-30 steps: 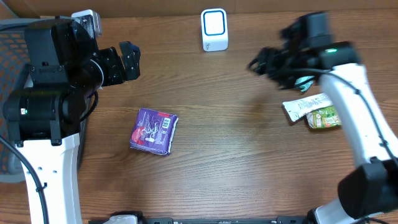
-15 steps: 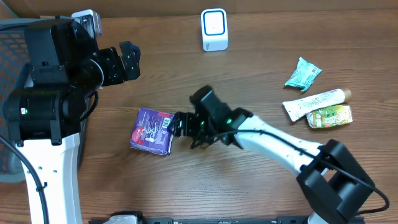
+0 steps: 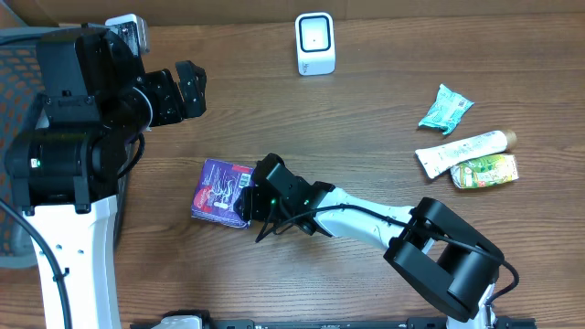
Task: Scan the item barcode
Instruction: 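Reach the right gripper to the purple Carefree pack and grasp it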
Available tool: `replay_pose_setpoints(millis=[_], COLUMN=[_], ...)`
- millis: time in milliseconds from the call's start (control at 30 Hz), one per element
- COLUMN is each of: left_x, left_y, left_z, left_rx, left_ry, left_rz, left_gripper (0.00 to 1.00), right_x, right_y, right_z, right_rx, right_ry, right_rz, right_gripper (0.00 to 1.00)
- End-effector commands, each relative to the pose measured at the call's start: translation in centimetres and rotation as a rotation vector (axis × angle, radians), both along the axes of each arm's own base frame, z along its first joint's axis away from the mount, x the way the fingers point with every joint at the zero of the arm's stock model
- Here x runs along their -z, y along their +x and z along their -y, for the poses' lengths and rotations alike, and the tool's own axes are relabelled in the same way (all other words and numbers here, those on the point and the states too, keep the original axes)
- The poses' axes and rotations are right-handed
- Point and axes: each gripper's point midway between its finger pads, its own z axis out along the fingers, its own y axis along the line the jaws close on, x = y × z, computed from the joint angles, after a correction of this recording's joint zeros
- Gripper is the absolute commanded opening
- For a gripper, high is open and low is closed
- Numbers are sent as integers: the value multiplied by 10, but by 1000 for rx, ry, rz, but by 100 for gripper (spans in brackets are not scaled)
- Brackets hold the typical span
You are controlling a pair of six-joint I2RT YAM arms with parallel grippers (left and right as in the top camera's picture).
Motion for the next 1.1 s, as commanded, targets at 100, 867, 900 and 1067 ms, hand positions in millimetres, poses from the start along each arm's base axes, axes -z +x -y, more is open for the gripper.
replay_pose_setpoints(millis=[100, 867, 900, 1067], left_x=[-4, -4, -4, -4], left_y=[0, 0, 0, 0], left_z=[1, 1, 1, 1], left_rx=[16, 16, 16, 16], left_ry=[12, 12, 12, 12], left_rz=[13, 13, 13, 13], left_gripper=[99, 100, 100, 100], right_x=[-2, -51, -51, -96], right_y=[3, 81, 85, 97], right_z=[-3, 160, 167, 160], right_rx=[0, -508, -493, -367], right_ry=[15, -292, -310, -114], right_rz=[14, 344, 335, 254], right_gripper=[34, 42, 51, 79])
